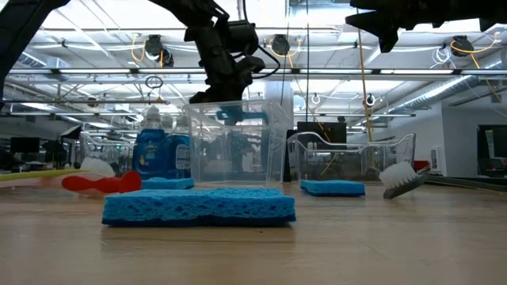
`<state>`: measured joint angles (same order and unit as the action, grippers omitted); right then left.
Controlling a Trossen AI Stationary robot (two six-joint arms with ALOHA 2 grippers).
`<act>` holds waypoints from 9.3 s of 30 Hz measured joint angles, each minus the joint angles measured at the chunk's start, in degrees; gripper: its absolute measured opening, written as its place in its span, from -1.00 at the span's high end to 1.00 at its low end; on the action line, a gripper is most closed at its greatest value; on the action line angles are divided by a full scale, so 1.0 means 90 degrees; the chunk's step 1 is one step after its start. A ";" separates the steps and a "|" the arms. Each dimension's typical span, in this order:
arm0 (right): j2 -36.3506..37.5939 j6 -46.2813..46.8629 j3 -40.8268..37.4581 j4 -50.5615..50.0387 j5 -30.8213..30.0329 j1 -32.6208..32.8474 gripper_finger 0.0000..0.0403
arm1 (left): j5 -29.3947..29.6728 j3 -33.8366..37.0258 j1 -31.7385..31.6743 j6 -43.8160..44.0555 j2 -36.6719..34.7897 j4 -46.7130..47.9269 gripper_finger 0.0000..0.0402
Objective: Pick & Place Kitchen Sink Supplies
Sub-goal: Put the blue dish brush into the transparent container, then put the gray dish brush into the transparent container
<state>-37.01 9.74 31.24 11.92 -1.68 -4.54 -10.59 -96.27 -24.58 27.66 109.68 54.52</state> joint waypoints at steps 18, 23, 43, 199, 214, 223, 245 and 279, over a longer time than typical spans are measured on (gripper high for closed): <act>0.0000 0.0002 0.0000 0.0008 0.0001 0.0000 0.21 | -0.0046 0.0002 -0.0061 -0.0109 0.0003 -0.0069 0.91; 0.0000 0.0002 0.0002 0.0007 0.0004 0.0000 0.21 | -0.0018 0.0002 -0.0102 -0.0107 0.0001 -0.0066 0.91; -0.0002 0.0004 0.0007 0.0004 0.0030 0.0002 0.21 | 0.0078 0.0002 -0.0138 -0.0542 0.0599 -0.0244 0.88; -0.3971 0.1344 0.0058 -0.4160 0.0960 0.1736 0.32 | 0.3213 0.5328 0.2164 -0.0313 -0.7815 -0.2424 0.03; -0.3884 0.1461 0.0049 -0.4240 0.0875 0.1651 0.78 | 0.3218 0.5328 0.2164 -0.0299 -0.7815 -0.2424 0.03; -0.3044 0.2180 0.0034 -0.4367 0.1769 0.1654 0.78 | 0.3207 0.5328 0.2164 -0.0187 -0.7815 -0.2419 0.03; -0.1367 0.3516 0.0046 -0.1244 0.1857 0.1351 0.78 | 0.3189 0.5326 0.2164 -0.0227 -0.7439 -0.2413 0.03; -0.4142 0.1806 0.1402 0.4540 0.1908 -0.0182 0.78 | 0.1919 0.5321 0.2169 -0.0889 -0.5611 -0.5922 0.02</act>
<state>-74.29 25.99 43.87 52.78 15.49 -6.18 6.68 -48.38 -5.06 19.66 59.18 1.22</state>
